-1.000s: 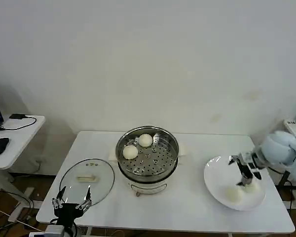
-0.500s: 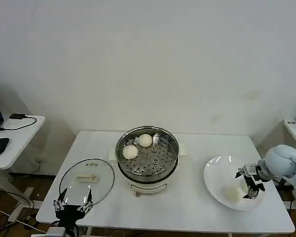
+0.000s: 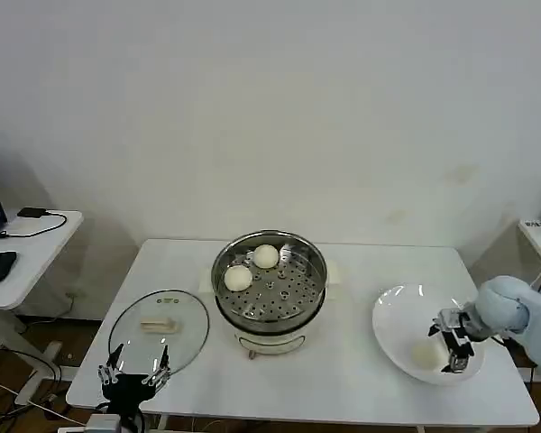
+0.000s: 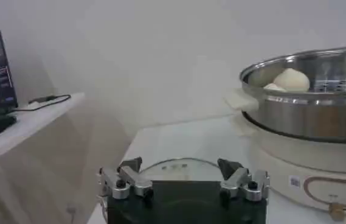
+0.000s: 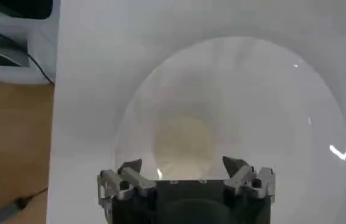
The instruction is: Take steamed baozi put them in steamer then cover it.
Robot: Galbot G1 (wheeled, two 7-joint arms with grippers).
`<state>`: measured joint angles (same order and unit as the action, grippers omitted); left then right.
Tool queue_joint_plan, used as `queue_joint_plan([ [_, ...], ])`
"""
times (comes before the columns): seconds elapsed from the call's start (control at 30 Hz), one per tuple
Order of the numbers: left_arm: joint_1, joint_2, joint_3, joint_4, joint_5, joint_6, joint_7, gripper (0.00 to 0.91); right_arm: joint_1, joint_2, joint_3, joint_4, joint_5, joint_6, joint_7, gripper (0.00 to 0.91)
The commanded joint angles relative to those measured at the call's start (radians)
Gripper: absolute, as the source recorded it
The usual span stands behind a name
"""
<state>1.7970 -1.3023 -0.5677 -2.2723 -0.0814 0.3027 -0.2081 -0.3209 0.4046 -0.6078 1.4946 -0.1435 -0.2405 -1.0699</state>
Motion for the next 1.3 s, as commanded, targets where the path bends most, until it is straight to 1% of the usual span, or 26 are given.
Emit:
queue_joint_plan([
  [0.03, -0.001, 0.0, 0.0, 0.0, 0.0, 0.0, 0.0, 0.907, -0.021, 0.019, 0.008, -0.02, -0.004, -0.004, 0.002, 0.776],
  [0.13, -0.002, -0.001, 0.001, 0.0, 0.001, 0.0, 0.0, 0.907, -0.019, 0.022, 0.008, -0.025, -0.007, -0.002, 0.006, 0.725],
  [0.23, -0.003, -0.003, 0.003, 0.002, 0.002, 0.0, 0.0, 0.907, -0.013, 0.023, 0.007, -0.027, -0.012, -0.003, 0.007, 0.655],
  [0.33, -0.004, -0.004, 0.004, 0.001, 0.002, -0.001, 0.0, 0.907, -0.008, 0.022, 0.003, -0.028, -0.011, -0.002, 0.007, 0.625],
  [0.47, -0.004, -0.002, 0.004, -0.002, 0.001, 0.0, 0.001, 0.907, -0.004, 0.022, 0.006, -0.026, -0.011, 0.001, 0.013, 0.625],
  [0.57, -0.003, 0.001, 0.0, -0.001, 0.0, 0.0, 0.001, 0.907, 0.041, 0.013, 0.0, -0.017, -0.007, 0.007, 0.009, 0.635],
  [0.67, -0.004, 0.003, -0.001, 0.001, -0.001, 0.0, 0.001, 0.907, 0.13, -0.001, -0.042, -0.014, 0.011, 0.012, 0.003, 0.635],
  [0.73, -0.007, 0.005, -0.003, 0.003, -0.003, 0.0, 0.001, 0.907, 0.239, -0.011, -0.106, -0.01, 0.039, 0.014, 0.001, 0.635],
  [0.77, -0.008, 0.006, -0.003, 0.005, -0.005, -0.001, 0.0, 0.907, 0.298, -0.013, -0.158, -0.007, 0.055, 0.013, 0.0, 0.635],
  [0.87, -0.014, 0.008, -0.004, 0.006, -0.008, 0.0, 0.0, 0.907, 0.387, -0.013, -0.166, -0.003, 0.092, 0.013, -0.006, 0.635],
  [0.9, -0.015, 0.01, -0.005, 0.007, -0.01, 0.0, 0.0, 0.907, 0.454, -0.007, -0.168, -0.006, 0.108, 0.014, -0.01, 0.635],
  [0.97, -0.016, 0.012, -0.007, 0.006, -0.013, 0.001, 0.0, 0.907, 0.521, 0.008, -0.207, -0.011, 0.132, 0.013, -0.011, 0.635],
  [1.0, -0.016, 0.015, -0.008, 0.005, -0.021, 0.002, 0.0, 0.907, 0.586, 0.022, -0.234, -0.013, 0.152, 0.008, -0.011, 0.635],
  [1.03, -0.016, 0.016, -0.009, 0.004, -0.029, 0.004, 0.0, 0.907, 0.604, 0.028, -0.261, -0.014, 0.159, 0.007, -0.011, 0.635],
  [1.1, -0.019, 0.023, -0.013, 0.001, -0.043, 0.011, 0.0, 0.907, 0.71, 0.056, -0.33, -0.015, 0.186, 0.003, -0.011, 0.635],
  [1.13, -0.02, 0.024, -0.013, -0.001, -0.043, 0.012, 0.0, 0.907, 0.786, 0.081, -0.387, -0.015, 0.205, 0.002, -0.009, 0.635],
  [1.17, -0.021, 0.024, -0.013, -0.002, -0.044, 0.014, 0.0, 0.907, 0.82, 0.098, -0.416, -0.016, 0.215, -0.001, -0.008, 0.635],
  [1.2, -0.022, 0.025, -0.012, -0.004, -0.046, 0.016, 0.0, 0.907, 0.9, 0.134, -0.464, -0.019, 0.233, 0.0, -0.005, 0.635],
  [1.27, -0.023, 0.024, -0.011, -0.007, -0.046, 0.018, 0.0, 0.907, 0.962, 0.177, -0.504, -0.022, 0.253, -0.004, -0.002, 0.635],
  [1.3, -0.024, 0.023, -0.009, -0.01, -0.045, 0.019, 0.0, 0.907, 1.015, 0.239, -0.546, -0.026, 0.273, -0.007, -0.002, 0.635],
])
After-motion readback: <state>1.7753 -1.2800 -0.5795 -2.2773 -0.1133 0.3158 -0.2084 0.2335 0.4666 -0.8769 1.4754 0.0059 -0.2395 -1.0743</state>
